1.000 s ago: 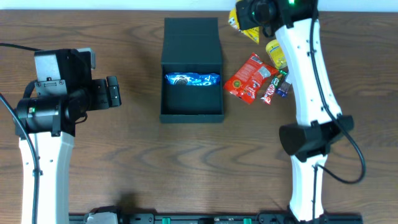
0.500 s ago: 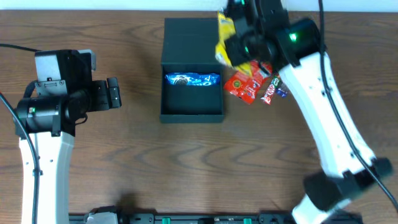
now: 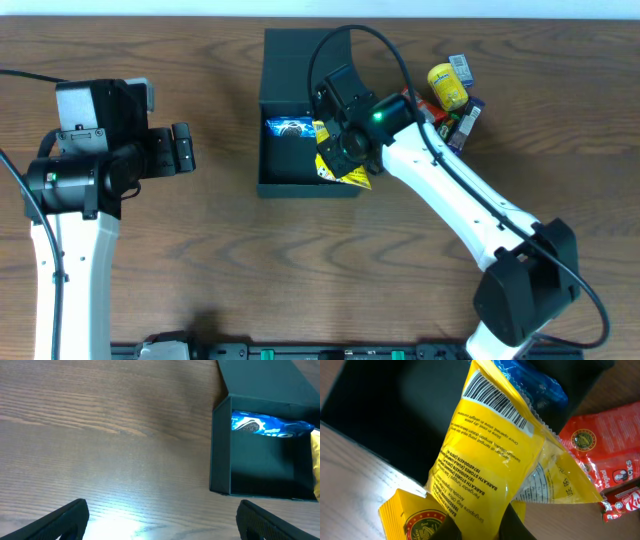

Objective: Pack container
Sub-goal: 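Lift the yellow bag and carry it into the black box, then release the yellow bag in the box and raise the right gripper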

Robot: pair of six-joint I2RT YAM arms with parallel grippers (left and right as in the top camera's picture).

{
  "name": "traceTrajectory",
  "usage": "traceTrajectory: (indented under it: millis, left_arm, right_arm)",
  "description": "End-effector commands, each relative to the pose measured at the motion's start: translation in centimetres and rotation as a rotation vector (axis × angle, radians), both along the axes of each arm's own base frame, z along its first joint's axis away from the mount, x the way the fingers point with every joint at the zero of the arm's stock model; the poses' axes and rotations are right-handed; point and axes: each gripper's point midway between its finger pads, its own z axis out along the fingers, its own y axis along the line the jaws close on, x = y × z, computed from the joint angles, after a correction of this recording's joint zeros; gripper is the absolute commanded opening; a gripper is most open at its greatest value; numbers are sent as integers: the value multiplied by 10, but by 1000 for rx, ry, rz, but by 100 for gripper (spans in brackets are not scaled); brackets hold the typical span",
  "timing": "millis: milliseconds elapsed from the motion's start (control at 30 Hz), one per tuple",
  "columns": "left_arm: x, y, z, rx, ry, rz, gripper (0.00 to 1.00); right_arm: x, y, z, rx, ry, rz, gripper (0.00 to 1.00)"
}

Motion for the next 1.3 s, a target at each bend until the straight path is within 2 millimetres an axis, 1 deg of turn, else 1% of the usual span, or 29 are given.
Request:
traceTrajectory:
  millis: [0, 100, 267, 567, 600, 667, 700, 733, 967, 1000, 1033, 1067, 1133, 1167, 1200, 1233, 1267]
  left_arm:
    - [2, 0, 2, 3, -3, -16, 95]
    - [2, 0, 2, 3, -4, -16, 95]
    - [2, 0, 2, 3, -4, -16, 95]
    - [2, 0, 2, 3, -4, -16, 95]
    - [2, 0, 2, 3, -4, -16, 95]
    - [2, 0, 2, 3, -5, -16, 95]
    - [2, 0, 2, 3, -4, -16, 95]
    - [2, 0, 2, 3, -4, -16, 95]
    - [2, 0, 2, 3, -4, -16, 95]
    - [2, 0, 2, 3, -4, -16, 95]
    - [2, 0, 1, 4, -3, -16, 95]
    - [2, 0, 1, 4, -3, -16, 95]
    - [2, 0, 1, 4, -3, -16, 95]
    - [2, 0, 1, 4, -3, -16, 95]
    - [2, 0, 1, 4, -3, -16, 95]
    - [2, 0, 1, 4, -3, -16, 95]
    - [2, 0, 2, 4, -4, -16, 95]
  right_arm:
    - [1, -4, -9, -29, -9, 11, 1]
    - [0, 5, -15, -10, -20, 41, 1]
    - [2, 15, -21, 7, -49, 62, 1]
    - [12, 21, -27, 30, -104, 76, 1]
    - [12, 20, -27, 23, -107, 72, 10]
    - [13, 18, -27, 14, -113, 68, 58]
    - [15, 17, -27, 9, -122, 64, 98]
    - [18, 16, -26, 1, -136, 57, 99]
    - [27, 20, -18, 21, -173, 40, 99]
    - [27, 20, -18, 22, -173, 41, 98]
    - [26, 20, -17, 21, -172, 42, 89]
    - [25, 20, -18, 19, -168, 43, 65]
    - [21, 18, -20, 12, -147, 46, 29]
    - [18, 18, -22, 12, -133, 50, 16]
    - [15, 18, -24, 15, -117, 55, 5]
    - [13, 19, -26, 16, -104, 59, 1]
    - [12, 18, -29, 12, -96, 60, 2]
